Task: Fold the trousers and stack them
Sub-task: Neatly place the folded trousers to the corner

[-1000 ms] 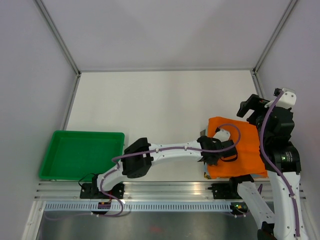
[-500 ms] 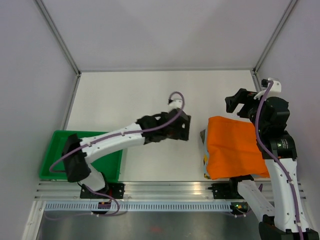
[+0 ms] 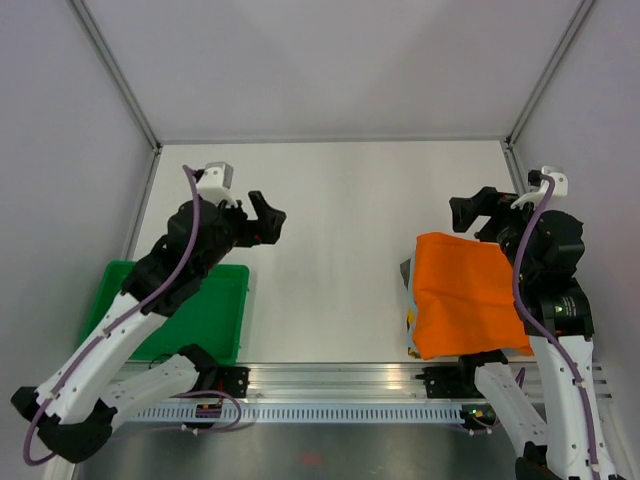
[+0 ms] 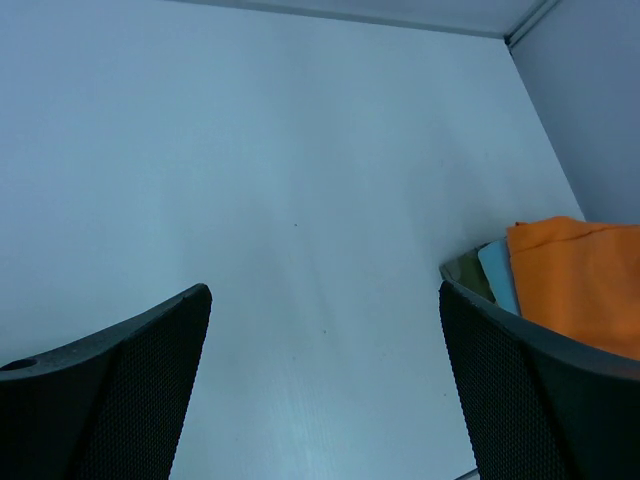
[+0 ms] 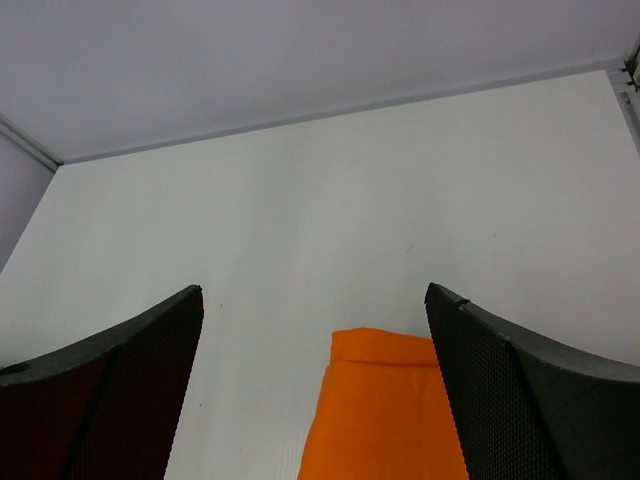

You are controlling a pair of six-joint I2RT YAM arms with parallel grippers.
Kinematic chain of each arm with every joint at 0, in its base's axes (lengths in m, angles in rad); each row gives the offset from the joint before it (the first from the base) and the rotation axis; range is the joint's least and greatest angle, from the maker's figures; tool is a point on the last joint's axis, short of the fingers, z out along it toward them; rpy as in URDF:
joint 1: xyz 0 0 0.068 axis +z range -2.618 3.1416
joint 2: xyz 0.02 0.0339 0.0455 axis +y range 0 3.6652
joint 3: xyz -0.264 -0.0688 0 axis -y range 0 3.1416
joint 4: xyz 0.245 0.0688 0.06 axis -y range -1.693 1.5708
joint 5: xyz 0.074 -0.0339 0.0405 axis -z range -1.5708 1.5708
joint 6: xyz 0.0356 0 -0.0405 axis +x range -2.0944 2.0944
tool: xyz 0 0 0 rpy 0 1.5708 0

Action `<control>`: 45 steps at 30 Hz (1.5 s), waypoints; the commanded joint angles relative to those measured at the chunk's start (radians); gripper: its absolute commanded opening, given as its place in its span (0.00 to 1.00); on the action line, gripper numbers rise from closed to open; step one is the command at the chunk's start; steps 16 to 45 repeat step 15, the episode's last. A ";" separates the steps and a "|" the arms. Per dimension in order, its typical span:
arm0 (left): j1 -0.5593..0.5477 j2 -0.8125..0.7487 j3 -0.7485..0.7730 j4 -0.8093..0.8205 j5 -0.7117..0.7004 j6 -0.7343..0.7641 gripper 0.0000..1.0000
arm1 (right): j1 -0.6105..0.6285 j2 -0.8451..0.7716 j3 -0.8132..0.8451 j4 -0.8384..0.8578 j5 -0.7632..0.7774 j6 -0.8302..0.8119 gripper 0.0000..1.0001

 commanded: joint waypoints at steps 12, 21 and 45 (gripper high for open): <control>0.012 -0.375 -0.326 -0.024 -0.075 0.001 1.00 | 0.003 -0.197 -0.153 -0.066 -0.018 -0.004 0.98; 0.012 -0.378 -0.317 -0.038 -0.089 0.019 1.00 | 0.003 -0.214 -0.164 -0.060 -0.015 -0.004 0.98; 0.012 -0.378 -0.317 -0.038 -0.089 0.019 1.00 | 0.003 -0.214 -0.164 -0.060 -0.015 -0.004 0.98</control>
